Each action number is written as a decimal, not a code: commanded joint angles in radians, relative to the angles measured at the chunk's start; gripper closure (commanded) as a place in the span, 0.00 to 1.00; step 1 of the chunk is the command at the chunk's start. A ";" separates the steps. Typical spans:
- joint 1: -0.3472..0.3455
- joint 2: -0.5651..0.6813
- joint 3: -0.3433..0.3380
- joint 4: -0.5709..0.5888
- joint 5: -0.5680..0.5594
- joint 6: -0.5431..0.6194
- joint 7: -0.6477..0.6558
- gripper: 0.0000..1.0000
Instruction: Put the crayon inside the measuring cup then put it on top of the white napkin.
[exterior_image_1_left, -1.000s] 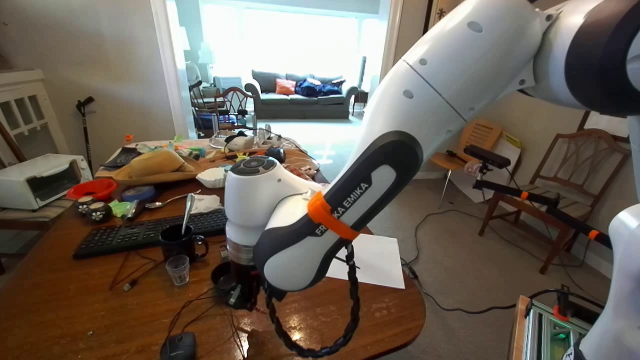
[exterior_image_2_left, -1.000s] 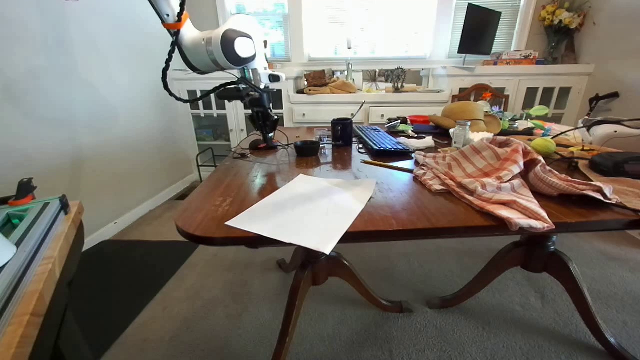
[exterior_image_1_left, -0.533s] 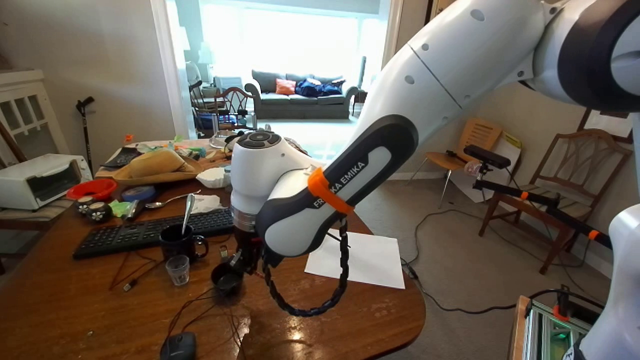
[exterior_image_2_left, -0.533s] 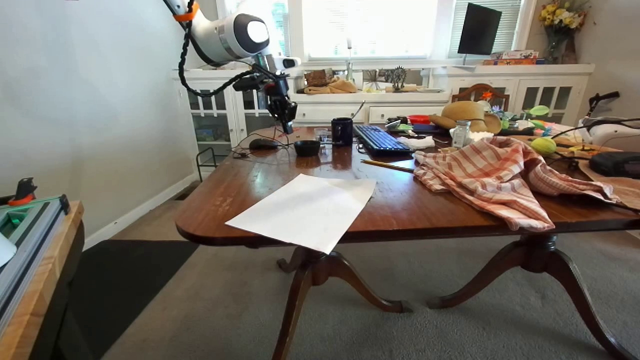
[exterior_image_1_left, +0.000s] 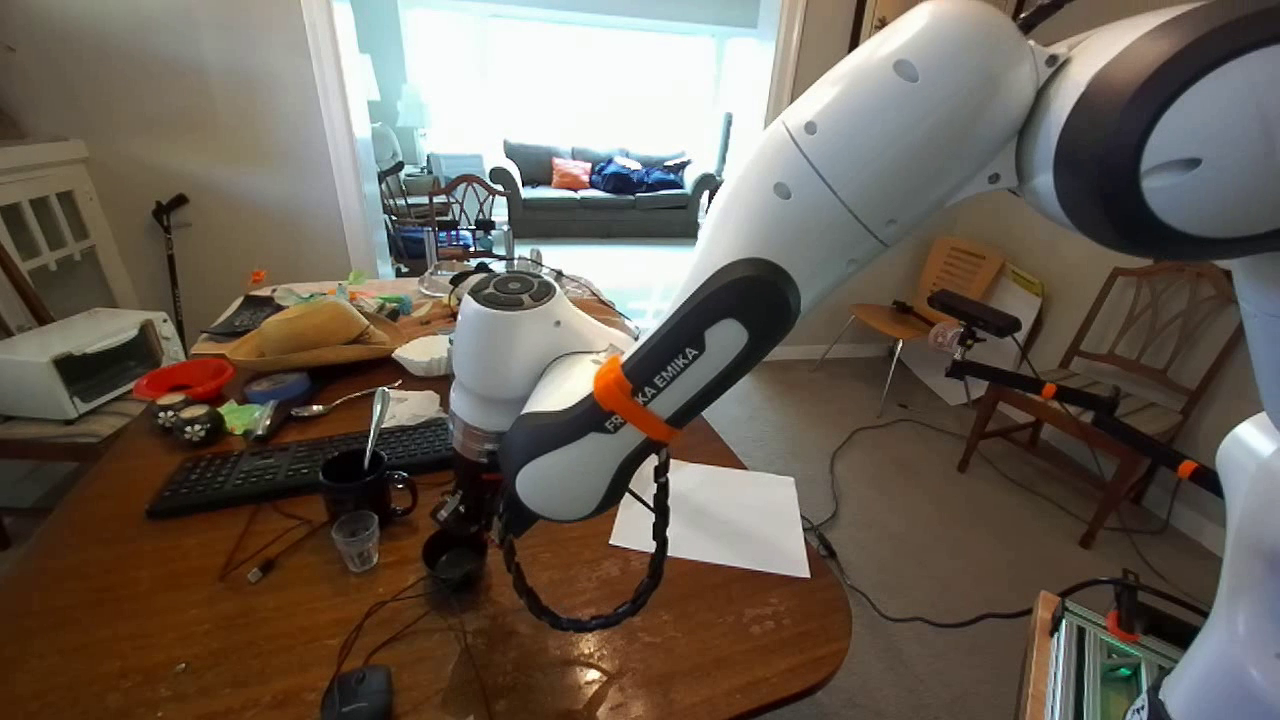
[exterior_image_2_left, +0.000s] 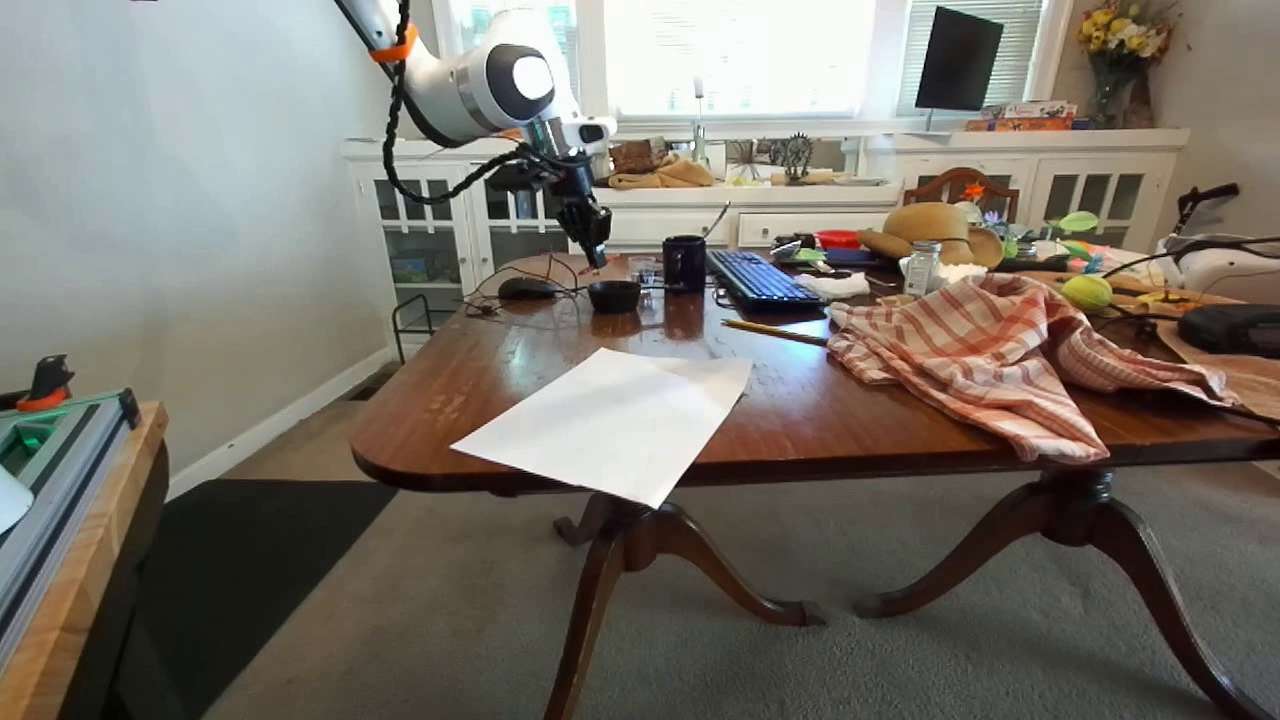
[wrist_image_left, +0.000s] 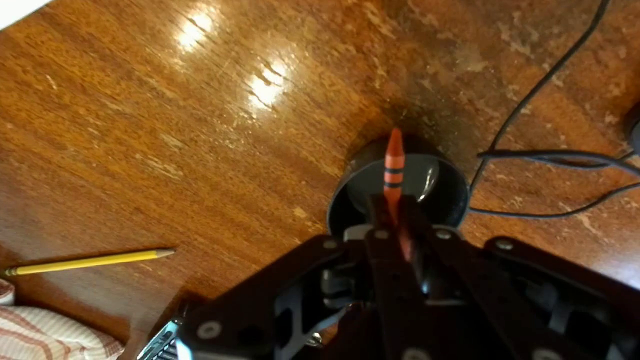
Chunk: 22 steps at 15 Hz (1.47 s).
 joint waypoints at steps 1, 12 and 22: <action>0.060 0.070 -0.072 0.029 -0.042 0.140 0.112 0.98; 0.310 0.221 -0.360 0.050 0.104 0.416 0.249 0.98; 0.422 0.261 -0.496 0.080 0.255 0.411 0.229 0.21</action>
